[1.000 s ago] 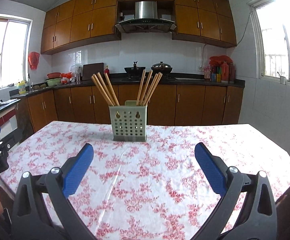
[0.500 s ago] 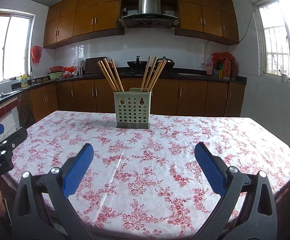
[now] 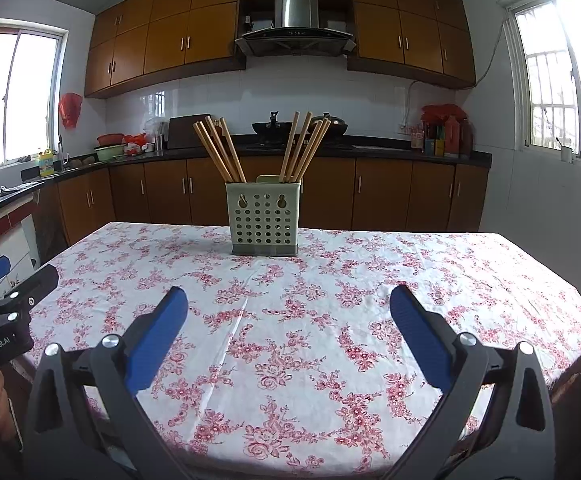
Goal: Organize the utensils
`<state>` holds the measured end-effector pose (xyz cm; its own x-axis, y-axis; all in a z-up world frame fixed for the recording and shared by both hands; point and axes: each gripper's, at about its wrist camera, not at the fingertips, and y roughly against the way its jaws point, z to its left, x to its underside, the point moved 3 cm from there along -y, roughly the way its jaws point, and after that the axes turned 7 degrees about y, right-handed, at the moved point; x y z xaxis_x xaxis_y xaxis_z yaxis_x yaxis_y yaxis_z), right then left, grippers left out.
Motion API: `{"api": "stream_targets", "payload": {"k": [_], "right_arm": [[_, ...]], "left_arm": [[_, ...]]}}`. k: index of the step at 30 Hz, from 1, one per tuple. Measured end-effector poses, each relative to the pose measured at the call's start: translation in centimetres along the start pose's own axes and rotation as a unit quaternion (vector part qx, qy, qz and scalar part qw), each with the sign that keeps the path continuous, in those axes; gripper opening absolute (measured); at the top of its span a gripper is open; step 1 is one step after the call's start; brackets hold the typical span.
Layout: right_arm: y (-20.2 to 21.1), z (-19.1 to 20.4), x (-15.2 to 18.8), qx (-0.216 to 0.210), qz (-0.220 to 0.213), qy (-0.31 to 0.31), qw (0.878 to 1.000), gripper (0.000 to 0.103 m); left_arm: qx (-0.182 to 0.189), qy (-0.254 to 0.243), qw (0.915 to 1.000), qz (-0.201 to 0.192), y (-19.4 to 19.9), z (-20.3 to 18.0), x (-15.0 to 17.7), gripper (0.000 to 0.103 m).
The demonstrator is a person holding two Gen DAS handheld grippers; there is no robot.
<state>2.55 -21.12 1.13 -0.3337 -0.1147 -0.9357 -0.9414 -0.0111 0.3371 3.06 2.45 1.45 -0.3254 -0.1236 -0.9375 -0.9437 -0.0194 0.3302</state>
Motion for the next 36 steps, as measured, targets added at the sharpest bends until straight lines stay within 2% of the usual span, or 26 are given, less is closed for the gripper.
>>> {"api": "stream_targets", "payload": {"k": [36], "right_arm": [[-0.28, -0.32, 0.36, -0.002, 0.008, -0.008, 1.000, 0.099]], "left_arm": [[0.004, -0.004, 1.0000, 0.007, -0.22, -0.50, 0.37, 0.101]]}}
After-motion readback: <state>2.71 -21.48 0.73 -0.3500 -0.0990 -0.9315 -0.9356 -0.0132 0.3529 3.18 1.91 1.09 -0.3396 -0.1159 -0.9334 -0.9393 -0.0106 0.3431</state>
